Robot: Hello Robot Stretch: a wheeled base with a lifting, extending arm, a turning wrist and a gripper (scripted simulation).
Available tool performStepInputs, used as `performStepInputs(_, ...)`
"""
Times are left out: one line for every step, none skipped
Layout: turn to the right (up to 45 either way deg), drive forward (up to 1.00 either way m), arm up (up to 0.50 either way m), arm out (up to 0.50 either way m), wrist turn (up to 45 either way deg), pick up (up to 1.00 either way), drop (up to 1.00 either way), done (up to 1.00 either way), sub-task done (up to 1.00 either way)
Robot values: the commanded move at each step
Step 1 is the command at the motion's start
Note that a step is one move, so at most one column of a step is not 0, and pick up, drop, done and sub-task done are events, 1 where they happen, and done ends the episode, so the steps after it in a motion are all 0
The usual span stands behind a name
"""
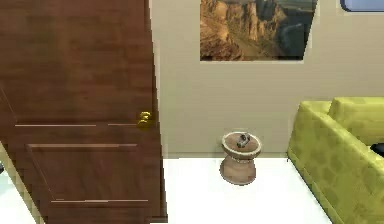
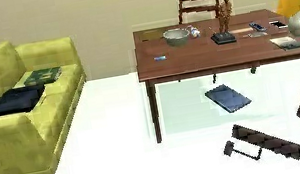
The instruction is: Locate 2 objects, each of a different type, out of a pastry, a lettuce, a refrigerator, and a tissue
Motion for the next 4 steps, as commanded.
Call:
performStepInputs(21.0, 0.0, 0.0, 0.0, 0.0, 0.0, 0.0, 0.0, 0.0)
performStepInputs(0.0, 0.05, 0.0, 0.0, 0.0, 0.0, 0.0, 0.0, 0.0)
performStepInputs(45.0, 0.0, 0.0, 0.0, 0.0, 0.0, 0.0, 0.0, 0.0)
performStepInputs(30.0, 0.0, 0.0, 0.0, 0.0, 0.0, 0.0, 0.0, 0.0)
